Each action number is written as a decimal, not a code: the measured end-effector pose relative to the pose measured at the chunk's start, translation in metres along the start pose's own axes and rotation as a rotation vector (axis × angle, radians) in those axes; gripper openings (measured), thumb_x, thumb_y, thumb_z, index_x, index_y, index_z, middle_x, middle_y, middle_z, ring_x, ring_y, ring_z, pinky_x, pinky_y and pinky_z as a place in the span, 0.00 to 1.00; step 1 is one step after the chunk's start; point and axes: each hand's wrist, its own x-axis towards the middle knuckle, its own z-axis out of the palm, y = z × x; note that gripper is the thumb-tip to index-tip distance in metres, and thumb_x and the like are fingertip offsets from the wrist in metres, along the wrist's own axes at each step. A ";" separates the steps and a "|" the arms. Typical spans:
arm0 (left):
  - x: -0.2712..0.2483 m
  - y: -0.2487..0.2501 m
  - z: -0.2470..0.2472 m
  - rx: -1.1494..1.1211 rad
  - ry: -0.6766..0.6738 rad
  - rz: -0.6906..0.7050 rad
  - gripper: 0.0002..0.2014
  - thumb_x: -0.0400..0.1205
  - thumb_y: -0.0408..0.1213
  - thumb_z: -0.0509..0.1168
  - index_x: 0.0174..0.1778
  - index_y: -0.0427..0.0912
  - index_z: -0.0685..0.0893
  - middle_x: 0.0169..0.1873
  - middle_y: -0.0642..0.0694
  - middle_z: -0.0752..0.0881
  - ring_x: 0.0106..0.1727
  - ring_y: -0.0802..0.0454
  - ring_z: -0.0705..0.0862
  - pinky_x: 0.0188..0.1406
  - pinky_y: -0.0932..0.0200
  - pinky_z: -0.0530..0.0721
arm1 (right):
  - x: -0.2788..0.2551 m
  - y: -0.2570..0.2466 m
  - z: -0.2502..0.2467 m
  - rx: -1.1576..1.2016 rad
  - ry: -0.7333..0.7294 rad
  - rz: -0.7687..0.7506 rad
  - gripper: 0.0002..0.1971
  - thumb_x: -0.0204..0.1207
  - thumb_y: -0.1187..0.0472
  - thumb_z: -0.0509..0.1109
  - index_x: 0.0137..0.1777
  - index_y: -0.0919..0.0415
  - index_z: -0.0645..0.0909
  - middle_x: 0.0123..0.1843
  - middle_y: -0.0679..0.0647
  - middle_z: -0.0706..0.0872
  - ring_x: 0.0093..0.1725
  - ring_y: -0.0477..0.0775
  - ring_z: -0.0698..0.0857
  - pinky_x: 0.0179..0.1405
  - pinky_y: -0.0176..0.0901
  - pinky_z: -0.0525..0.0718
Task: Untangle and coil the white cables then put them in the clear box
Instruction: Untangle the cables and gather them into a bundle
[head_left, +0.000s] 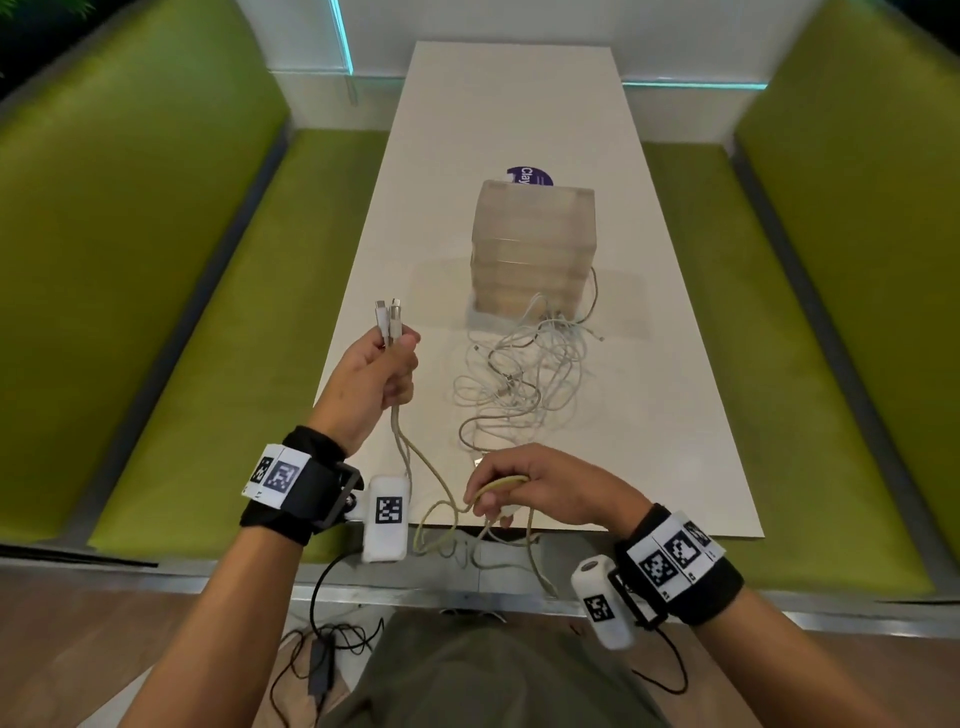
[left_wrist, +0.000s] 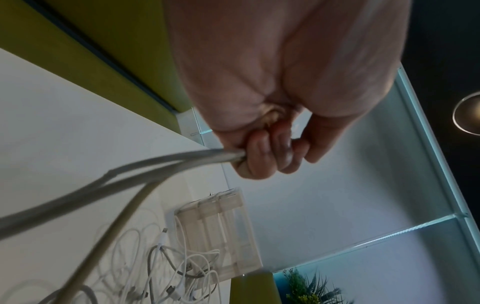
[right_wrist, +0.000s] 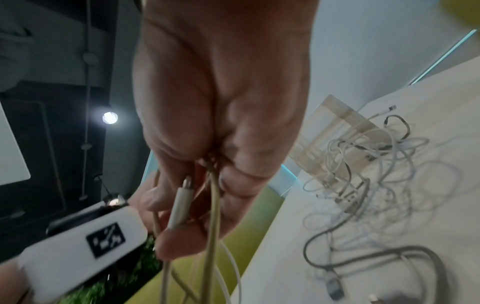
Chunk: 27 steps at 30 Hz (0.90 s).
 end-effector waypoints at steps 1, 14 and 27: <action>0.001 0.000 0.000 -0.015 -0.001 -0.009 0.07 0.87 0.32 0.55 0.46 0.40 0.76 0.22 0.55 0.70 0.22 0.59 0.62 0.22 0.66 0.63 | 0.002 0.004 0.005 -0.009 -0.041 0.021 0.06 0.78 0.67 0.68 0.52 0.66 0.84 0.42 0.48 0.87 0.44 0.48 0.85 0.52 0.49 0.85; 0.004 -0.003 -0.003 0.038 -0.100 0.022 0.09 0.88 0.32 0.52 0.44 0.41 0.75 0.26 0.54 0.78 0.22 0.61 0.65 0.24 0.68 0.68 | 0.015 0.043 0.040 -0.257 -0.397 0.246 0.12 0.76 0.68 0.71 0.60 0.66 0.81 0.58 0.60 0.87 0.52 0.54 0.87 0.52 0.33 0.82; 0.006 -0.004 -0.007 0.050 -0.080 0.001 0.09 0.88 0.33 0.53 0.42 0.41 0.73 0.25 0.54 0.77 0.20 0.61 0.64 0.22 0.69 0.67 | 0.014 0.057 -0.009 -0.481 -0.097 0.183 0.13 0.77 0.64 0.69 0.61 0.58 0.82 0.58 0.54 0.86 0.54 0.48 0.83 0.55 0.37 0.78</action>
